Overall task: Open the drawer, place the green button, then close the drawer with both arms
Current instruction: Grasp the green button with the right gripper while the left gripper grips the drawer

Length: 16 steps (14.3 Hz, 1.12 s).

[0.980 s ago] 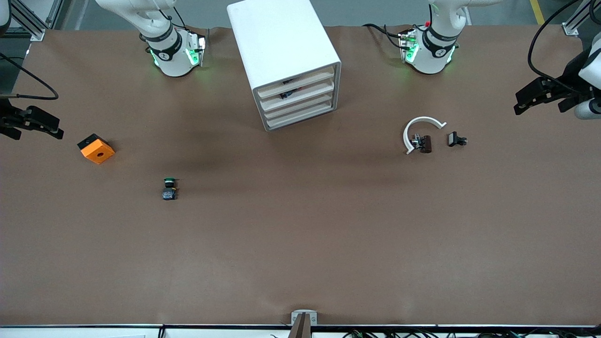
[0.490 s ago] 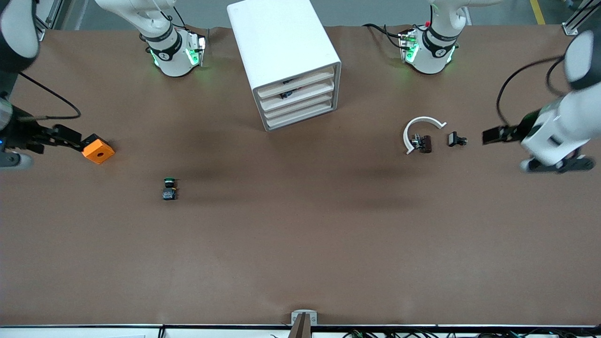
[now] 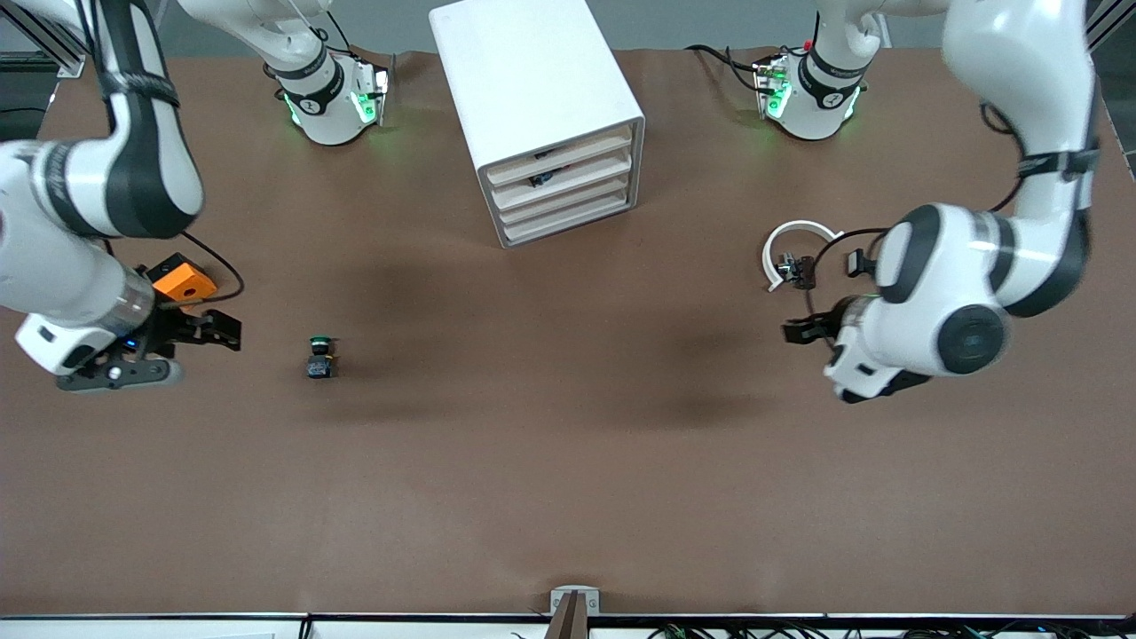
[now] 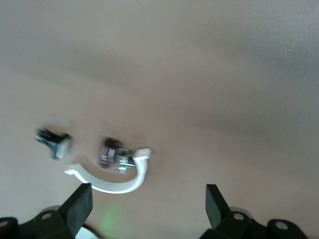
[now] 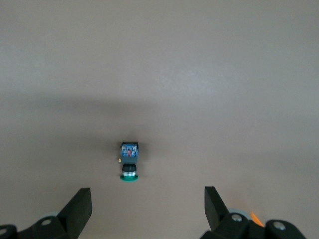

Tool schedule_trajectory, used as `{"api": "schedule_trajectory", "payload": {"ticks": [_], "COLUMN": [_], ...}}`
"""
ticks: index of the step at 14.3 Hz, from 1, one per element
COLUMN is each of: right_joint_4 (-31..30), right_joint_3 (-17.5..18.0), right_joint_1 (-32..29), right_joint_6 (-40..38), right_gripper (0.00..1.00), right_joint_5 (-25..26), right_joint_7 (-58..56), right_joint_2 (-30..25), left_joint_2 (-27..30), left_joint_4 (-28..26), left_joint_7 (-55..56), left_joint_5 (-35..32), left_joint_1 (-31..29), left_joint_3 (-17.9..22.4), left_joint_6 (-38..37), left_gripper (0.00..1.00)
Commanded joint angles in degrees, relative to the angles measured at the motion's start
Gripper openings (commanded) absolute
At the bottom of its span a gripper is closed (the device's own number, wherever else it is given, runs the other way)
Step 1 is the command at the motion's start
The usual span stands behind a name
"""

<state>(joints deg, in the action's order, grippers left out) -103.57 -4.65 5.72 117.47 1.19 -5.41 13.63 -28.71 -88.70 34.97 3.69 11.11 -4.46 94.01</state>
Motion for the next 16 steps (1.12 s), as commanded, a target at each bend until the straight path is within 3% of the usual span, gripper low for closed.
{"api": "schedule_trajectory", "payload": {"ticks": [1, 3, 5, 8, 11, 14, 16], "right_joint_4": [-3.0, -3.9, -4.5, -4.6, -6.4, -9.6, -11.4], "right_joint_3": [0.0, 0.0, 0.0, 0.1, 0.1, 0.1, 0.1], "right_joint_1": [0.5, 0.7, 1.0, 1.0, 1.6, 2.4, 2.7], "right_joint_6": [4.6, 7.0, 8.3, 9.3, 12.7, 16.4, 20.4], "right_gripper": [1.0, 1.0, 1.0, 1.0, 1.0, 1.0, 1.0], "right_joint_5": [0.0, -0.2, -0.2, -0.2, -1.4, -5.0, -5.1], "right_joint_7": [-0.5, -0.4, -0.4, -0.4, -0.3, -0.3, 0.0], "right_joint_2": [2.0, 4.2, 6.2, 9.0, 10.8, 11.1, 12.0], "left_joint_2": [-5.5, -7.8, -9.8, -13.2, -14.8, -15.9, -17.3], "left_joint_4": [3.7, 3.7, 3.5, 3.5, 3.4, 3.4, 3.4], "left_joint_7": [13.1, 19.1, 29.3, 40.6, 54.1, 68.9, 72.6], "left_joint_5": [0.7, 3.2, 12.6, 17.2, 26.3, 27.4, 29.1], "left_joint_1": [5.7, 10.2, 11.4, 14.5, 16.4, 17.7, 19.0], "left_joint_3": [0.3, 0.2, 0.4, 0.3, 0.4, 0.2, 0.2], "left_joint_6": [1.0, 1.5, 1.6, 1.9, 2.1, 1.4, -0.8], "left_gripper": [1.0, 1.0, 1.0, 1.0, 1.0, 1.0, 1.0]}}
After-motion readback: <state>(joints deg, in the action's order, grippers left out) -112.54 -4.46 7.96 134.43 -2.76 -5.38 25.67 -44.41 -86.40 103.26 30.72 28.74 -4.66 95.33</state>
